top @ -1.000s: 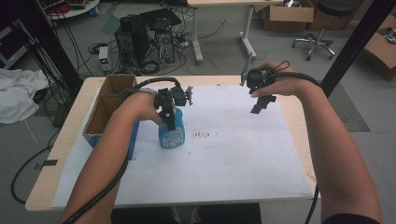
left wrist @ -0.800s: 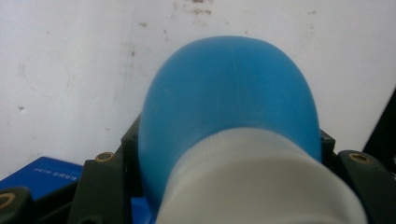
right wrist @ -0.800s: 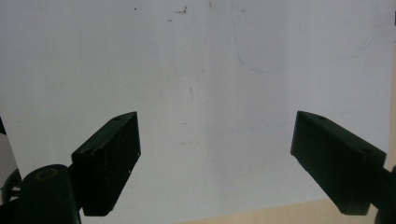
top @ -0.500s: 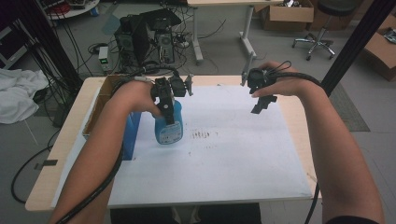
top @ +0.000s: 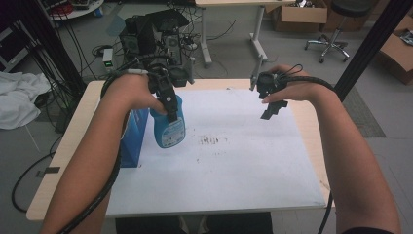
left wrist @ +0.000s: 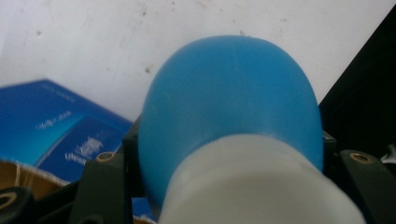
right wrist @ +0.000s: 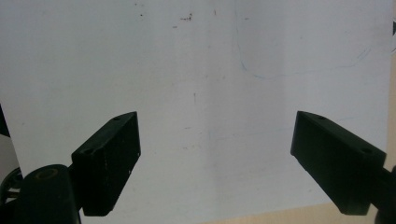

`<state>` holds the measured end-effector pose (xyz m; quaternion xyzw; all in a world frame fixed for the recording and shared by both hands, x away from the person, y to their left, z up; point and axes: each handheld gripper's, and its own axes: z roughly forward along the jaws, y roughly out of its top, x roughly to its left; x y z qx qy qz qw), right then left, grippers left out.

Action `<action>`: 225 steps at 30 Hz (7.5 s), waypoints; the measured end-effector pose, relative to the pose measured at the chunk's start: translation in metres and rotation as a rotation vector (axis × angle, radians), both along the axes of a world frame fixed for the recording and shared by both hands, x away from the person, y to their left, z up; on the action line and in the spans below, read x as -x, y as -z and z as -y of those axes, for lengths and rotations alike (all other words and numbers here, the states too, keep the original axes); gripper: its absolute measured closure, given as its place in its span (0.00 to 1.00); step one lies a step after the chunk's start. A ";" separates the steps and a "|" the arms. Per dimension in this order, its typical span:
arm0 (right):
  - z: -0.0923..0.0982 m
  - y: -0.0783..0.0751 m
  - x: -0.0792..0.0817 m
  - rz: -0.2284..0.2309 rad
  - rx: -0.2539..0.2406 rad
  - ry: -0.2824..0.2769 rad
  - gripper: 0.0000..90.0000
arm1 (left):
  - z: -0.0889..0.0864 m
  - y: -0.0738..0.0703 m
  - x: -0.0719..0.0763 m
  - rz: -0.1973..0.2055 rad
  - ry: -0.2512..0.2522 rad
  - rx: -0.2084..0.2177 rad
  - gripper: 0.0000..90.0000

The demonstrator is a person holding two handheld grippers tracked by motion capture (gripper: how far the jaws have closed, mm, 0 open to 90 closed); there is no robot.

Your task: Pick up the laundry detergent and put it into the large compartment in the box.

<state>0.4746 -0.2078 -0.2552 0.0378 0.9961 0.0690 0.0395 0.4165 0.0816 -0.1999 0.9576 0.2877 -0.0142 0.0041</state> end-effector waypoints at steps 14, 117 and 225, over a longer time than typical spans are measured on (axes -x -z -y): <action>-0.002 -0.001 -0.001 -0.001 -0.012 -0.011 0.18 | -0.037 -0.047 -0.001 -0.019 -0.274 0.058 0.44; -0.016 0.006 -0.003 0.002 -0.002 -0.034 0.18 | -0.169 0.067 -0.024 -0.040 -0.887 -0.033 0.44; -0.019 -0.004 0.005 0.015 0.007 -0.023 0.18 | -0.133 -0.019 -0.015 0.082 -0.739 -0.039 0.08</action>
